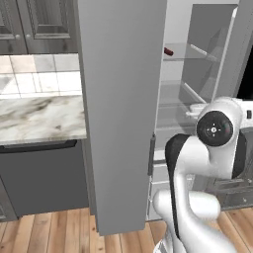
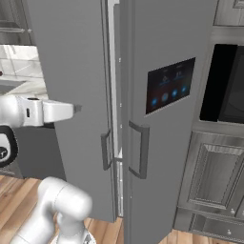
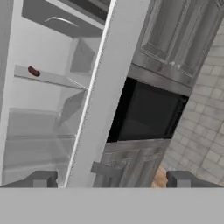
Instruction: Move the hot dog bun to the plate on the dining table and place the condiment next to that plate. Then navigate to the fridge and take the sausage and place it on the plate as well.
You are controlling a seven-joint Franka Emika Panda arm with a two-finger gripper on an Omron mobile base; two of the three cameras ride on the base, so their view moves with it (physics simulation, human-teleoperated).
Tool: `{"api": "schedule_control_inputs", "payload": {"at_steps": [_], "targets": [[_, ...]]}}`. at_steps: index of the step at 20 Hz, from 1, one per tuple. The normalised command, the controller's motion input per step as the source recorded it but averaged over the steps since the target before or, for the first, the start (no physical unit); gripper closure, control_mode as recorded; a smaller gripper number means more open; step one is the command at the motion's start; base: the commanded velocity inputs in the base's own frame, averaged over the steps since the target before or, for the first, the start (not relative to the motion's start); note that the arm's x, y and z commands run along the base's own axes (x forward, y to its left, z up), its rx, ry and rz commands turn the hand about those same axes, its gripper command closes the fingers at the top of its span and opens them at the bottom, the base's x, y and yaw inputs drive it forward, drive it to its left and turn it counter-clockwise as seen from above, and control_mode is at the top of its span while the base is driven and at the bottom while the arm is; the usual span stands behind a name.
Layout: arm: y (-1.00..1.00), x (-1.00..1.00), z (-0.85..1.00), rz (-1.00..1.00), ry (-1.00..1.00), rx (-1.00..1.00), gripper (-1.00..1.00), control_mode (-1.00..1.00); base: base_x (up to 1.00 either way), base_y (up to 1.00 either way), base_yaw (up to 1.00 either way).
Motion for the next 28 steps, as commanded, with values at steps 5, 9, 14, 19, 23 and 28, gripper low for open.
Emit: {"api": "schedule_control_inputs", "payload": {"at_steps": [5,9,14,19,23,28], "targets": [[0.17,0.48,-0.22,-0.17,0.09,-0.02,-1.0,-1.0,0.0,0.0,0.0],[0.0,0.58,-0.4,-0.06,0.0,-0.02,-1.0,-1.0,0.0,0.0,0.0],[0.0,0.73,-0.27,-0.01,0.0,-0.05,-1.0,-1.0,0.0,0.0,0.0],[-0.05,0.72,-0.13,0.02,0.03,-0.01,-1.0,-1.0,0.0,0.0,0.0],[-0.21,0.54,-0.09,0.05,0.03,0.0,-1.0,-1.0,0.0,0.0,0.0],[-0.25,0.6,-0.13,0.02,0.04,0.0,-1.0,-1.0,0.0,0.0,0.0]]}}
